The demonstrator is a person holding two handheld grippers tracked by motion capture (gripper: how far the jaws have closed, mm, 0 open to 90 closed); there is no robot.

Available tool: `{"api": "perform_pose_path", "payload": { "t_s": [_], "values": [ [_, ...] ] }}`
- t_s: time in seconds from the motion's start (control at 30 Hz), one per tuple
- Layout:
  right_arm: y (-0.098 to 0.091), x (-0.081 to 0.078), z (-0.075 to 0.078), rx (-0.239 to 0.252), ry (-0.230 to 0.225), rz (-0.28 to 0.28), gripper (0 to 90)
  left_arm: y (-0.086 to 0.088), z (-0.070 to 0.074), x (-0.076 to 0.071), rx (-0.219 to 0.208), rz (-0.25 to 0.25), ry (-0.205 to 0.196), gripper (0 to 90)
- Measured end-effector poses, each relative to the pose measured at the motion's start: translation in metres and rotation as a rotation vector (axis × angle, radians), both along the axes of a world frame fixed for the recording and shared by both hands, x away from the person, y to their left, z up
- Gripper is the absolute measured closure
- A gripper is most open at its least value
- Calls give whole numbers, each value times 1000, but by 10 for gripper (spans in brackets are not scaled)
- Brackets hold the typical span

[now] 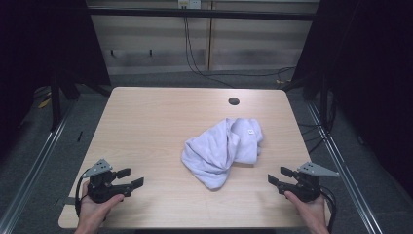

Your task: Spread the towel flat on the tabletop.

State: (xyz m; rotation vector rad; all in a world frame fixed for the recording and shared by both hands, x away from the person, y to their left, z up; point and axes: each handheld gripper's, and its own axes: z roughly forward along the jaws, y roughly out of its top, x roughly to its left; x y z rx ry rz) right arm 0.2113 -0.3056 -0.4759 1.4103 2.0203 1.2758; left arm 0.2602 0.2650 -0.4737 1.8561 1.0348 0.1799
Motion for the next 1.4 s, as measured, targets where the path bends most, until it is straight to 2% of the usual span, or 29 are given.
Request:
{"api": "perform_pose_path", "payload": {
  "t_s": [0.13,0.27,0.33,0.37,0.43,0.47,0.5,0.6,0.63,0.67,0.7,0.8,0.83,0.9,0.93,0.97,1.07,1.1,1.13,1.17,1.2,1.23,1.27,1.3,1.4],
  "values": [
    [3,1,0,32,21,41,343,-4,-1,4,9,-16,3,263],
    [8,5,0,28,41,79,344,-9,-1,6,20,-35,7,235],
    [13,11,2,46,60,120,344,-15,-3,8,13,-50,22,229],
    [16,14,2,38,69,133,344,-18,-3,10,19,-54,22,228],
    [25,20,5,28,62,158,345,-24,-2,13,13,-66,16,226],
    [31,22,9,11,62,178,345,-28,0,14,13,-76,20,231],
    [38,24,13,-18,44,197,346,-32,2,14,1,-86,22,247],
    [48,29,22,-10,23,228,346,-39,5,16,0,-104,8,299],
    [57,38,28,-5,10,251,345,-45,4,15,20,-134,1,307],
    [57,38,28,-5,10,251,345,-45,4,15,20,-134,1,310],
    [63,53,32,-17,7,259,328,-48,1,14,39,-155,6,315],
    [69,85,33,-15,33,264,287,-49,-3,12,54,-161,20,320],
    [72,95,33,-18,27,258,279,-49,-3,12,58,-160,18,320],
    [77,114,32,-35,31,250,256,-49,-3,12,56,-163,17,320],
    [77,114,32,-35,31,250,256,-49,-3,12,56,-163,17,321],
    [84,130,30,-37,42,258,249,-49,-3,11,62,-168,14,324],
    [95,148,19,-83,84,257,250,-50,-3,10,61,-189,17,344],
    [98,152,12,-106,106,253,273,-50,-3,9,62,-192,17,350],
    [98,152,12,-106,106,253,273,-50,-3,9,62,-192,17,353],
    [101,157,-3,-120,152,265,365,-50,-3,9,59,-199,19,362],
    [101,157,-3,-120,152,265,365,-50,-3,8,58,-202,17,362],
    [99,158,-11,-84,162,270,511,-49,-3,8,52,-208,18,371],
    [99,158,-11,-84,162,270,511,-49,-3,8,52,-208,18,372],
    [98,156,-13,-85,169,271,614,-49,-3,8,53,-208,13,380],
    [100,153,-14,-83,171,273,664,-49,-2,9,56,-209,7,394]
  ]
}}
